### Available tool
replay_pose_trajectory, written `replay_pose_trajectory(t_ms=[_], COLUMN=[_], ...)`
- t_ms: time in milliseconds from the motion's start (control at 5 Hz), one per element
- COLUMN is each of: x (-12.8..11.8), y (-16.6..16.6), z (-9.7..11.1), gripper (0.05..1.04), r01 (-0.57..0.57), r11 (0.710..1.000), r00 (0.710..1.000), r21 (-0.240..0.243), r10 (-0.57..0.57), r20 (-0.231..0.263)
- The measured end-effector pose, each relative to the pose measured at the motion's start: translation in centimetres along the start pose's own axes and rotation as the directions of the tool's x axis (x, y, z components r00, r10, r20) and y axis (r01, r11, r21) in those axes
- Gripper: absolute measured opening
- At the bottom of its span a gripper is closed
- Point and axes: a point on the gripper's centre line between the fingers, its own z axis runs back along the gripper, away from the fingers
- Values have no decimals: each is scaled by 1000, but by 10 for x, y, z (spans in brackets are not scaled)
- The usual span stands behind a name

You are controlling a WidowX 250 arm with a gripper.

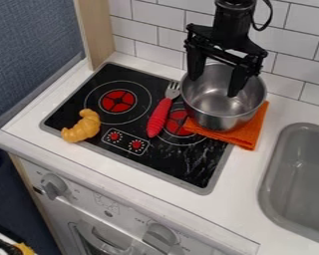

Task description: Moved red fork to the left burner

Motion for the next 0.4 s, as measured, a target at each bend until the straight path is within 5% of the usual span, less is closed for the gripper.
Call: replay_pose_trajectory(t_ms=[400], x=[-2], y=[-2], z=[-9], gripper=[1001], r01=[8], r11=[1000], r00=[1000], r21=[-8], r10=[-8], r20=[-24])
